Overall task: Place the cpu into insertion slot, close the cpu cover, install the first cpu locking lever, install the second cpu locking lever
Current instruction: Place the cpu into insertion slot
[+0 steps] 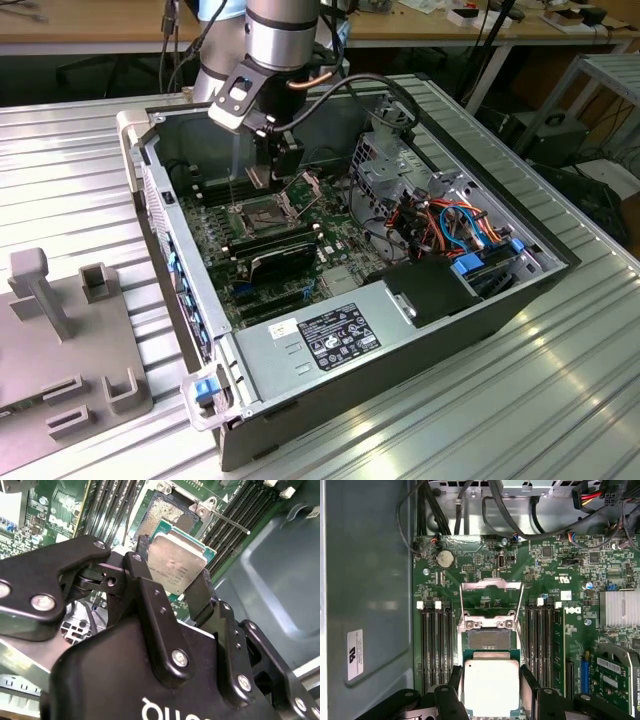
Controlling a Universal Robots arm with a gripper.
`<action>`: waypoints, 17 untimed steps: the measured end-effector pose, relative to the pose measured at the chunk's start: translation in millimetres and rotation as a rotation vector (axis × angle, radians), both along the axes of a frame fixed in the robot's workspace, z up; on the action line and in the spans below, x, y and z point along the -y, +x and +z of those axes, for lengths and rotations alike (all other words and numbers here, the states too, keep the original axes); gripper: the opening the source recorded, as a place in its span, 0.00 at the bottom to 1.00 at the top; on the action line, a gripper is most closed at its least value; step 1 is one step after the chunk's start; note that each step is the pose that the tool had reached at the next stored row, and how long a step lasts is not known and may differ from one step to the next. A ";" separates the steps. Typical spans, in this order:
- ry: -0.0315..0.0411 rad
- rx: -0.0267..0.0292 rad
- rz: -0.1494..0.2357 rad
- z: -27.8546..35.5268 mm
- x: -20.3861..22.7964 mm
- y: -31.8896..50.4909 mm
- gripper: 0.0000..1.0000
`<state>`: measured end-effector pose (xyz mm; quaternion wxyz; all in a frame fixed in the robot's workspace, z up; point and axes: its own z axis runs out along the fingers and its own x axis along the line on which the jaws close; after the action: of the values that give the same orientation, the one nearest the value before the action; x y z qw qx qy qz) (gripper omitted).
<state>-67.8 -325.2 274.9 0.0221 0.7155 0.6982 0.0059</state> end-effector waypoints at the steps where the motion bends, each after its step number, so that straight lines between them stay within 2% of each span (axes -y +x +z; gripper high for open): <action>1: 0.0002 0.0002 0.003 -2.0 0.0 0.0 0.55; 3: 0.0001 0.0001 0.046 -9.6 0.3 0.1 0.55; 4: 0.0001 0.0001 0.049 -11.7 1.3 0.1 0.55; 8: 0.0001 0.0002 0.046 -21.4 3.6 0.0 0.55; 10: 0.0001 0.0001 0.029 -27.1 3.9 0.1 0.55; 13: 0.0001 0.0001 0.010 -33.3 3.9 0.2 0.55; 17: 0.0004 0.0003 0.006 -39.2 3.9 0.2 0.55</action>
<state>-67.7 -329.1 235.7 0.0220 0.7136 0.7002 0.0062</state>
